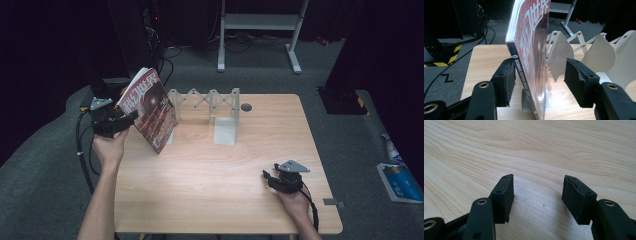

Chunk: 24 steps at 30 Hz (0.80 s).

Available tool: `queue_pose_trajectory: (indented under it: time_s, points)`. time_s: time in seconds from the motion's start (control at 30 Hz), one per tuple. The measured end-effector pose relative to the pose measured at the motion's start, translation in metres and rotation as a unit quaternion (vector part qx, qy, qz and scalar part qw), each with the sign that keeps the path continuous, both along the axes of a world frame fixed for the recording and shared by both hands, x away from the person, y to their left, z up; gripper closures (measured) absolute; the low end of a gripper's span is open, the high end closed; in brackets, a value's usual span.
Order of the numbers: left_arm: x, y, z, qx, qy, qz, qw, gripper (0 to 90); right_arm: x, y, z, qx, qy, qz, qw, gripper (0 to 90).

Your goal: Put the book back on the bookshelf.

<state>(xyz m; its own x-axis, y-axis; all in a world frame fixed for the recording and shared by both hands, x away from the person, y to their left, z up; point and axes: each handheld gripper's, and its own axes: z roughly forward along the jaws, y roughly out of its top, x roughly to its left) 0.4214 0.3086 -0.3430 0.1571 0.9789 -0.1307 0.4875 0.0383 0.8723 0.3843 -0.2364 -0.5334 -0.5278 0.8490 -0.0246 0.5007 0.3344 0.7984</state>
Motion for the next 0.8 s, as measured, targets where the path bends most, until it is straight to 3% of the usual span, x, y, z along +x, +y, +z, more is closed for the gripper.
queue_pose_trajectory:
  time_s: [0.8]
  points:
    - [-0.016, 0.0, 0.006, -0.011, -0.016, -0.011, 0.9998, 42.8, 0.0, 0.0, 0.0, 0.0, 0.0, 0.0, 1.0, 42.7]
